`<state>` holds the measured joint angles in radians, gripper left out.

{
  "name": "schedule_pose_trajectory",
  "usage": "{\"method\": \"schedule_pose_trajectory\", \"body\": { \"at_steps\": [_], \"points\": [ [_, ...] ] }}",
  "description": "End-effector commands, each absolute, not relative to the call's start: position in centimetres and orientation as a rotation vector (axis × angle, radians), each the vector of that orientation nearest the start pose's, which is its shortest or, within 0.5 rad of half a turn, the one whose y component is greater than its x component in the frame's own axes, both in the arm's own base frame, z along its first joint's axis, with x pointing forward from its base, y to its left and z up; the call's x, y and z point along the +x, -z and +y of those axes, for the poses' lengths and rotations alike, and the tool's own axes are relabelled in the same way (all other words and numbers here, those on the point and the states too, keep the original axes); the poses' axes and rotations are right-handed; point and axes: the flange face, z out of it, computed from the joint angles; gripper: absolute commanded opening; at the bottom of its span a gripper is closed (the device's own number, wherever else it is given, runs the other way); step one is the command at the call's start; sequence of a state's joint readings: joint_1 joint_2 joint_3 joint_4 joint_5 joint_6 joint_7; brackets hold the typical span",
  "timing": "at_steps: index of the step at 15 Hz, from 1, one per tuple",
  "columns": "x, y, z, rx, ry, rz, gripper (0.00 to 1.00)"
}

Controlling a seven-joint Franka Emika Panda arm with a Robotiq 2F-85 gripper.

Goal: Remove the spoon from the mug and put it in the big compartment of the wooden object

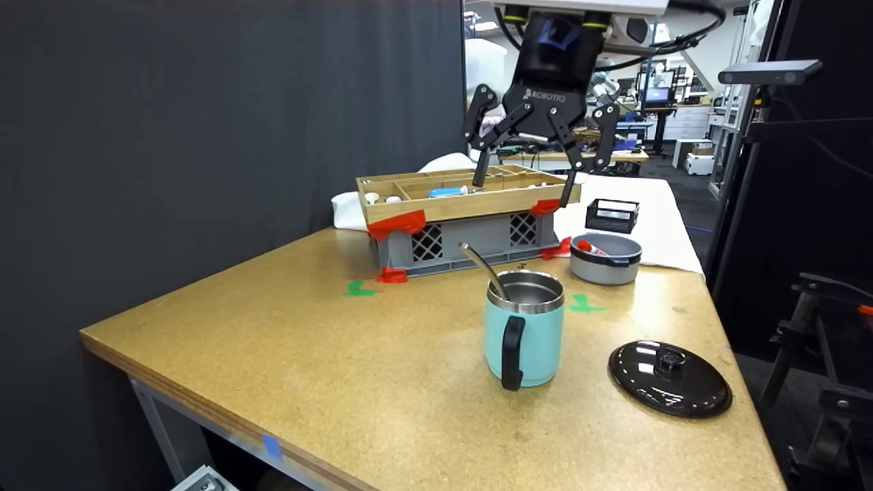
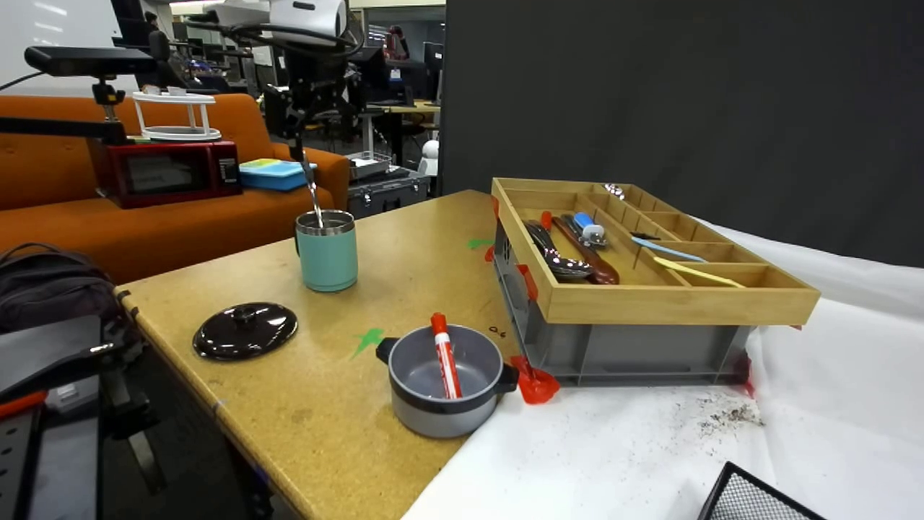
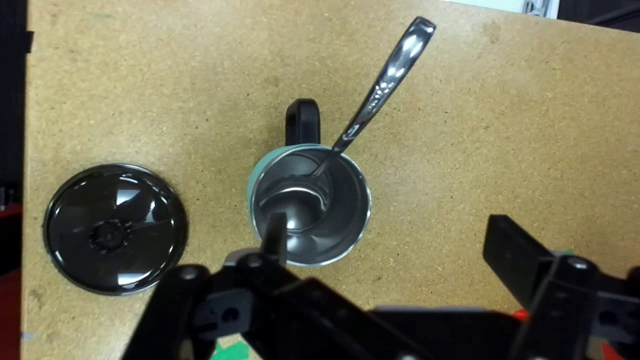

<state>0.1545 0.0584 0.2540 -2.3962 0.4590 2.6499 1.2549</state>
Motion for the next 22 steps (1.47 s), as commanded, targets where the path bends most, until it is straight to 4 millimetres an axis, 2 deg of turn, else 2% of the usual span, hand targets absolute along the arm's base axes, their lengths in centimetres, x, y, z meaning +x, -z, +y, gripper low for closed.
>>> {"method": "schedule_pose_trajectory", "body": {
  "at_steps": [1, 6, 12, 17, 22],
  "points": [
    [47.7, -29.2, 19.5, -2.213, -0.069, 1.702, 1.0],
    [46.7, -26.6, 20.2, -2.168, -0.101, 1.793, 1.0],
    [46.1, -25.0, 22.1, -2.101, -0.159, 1.87, 1.0],
    [45.8, -23.7, 23.0, -2.07, -0.187, 1.902, 1.0],
    [46.7, -23.0, 24.4, -2.027, -0.141, 1.889, 1.0]
  ]
}}
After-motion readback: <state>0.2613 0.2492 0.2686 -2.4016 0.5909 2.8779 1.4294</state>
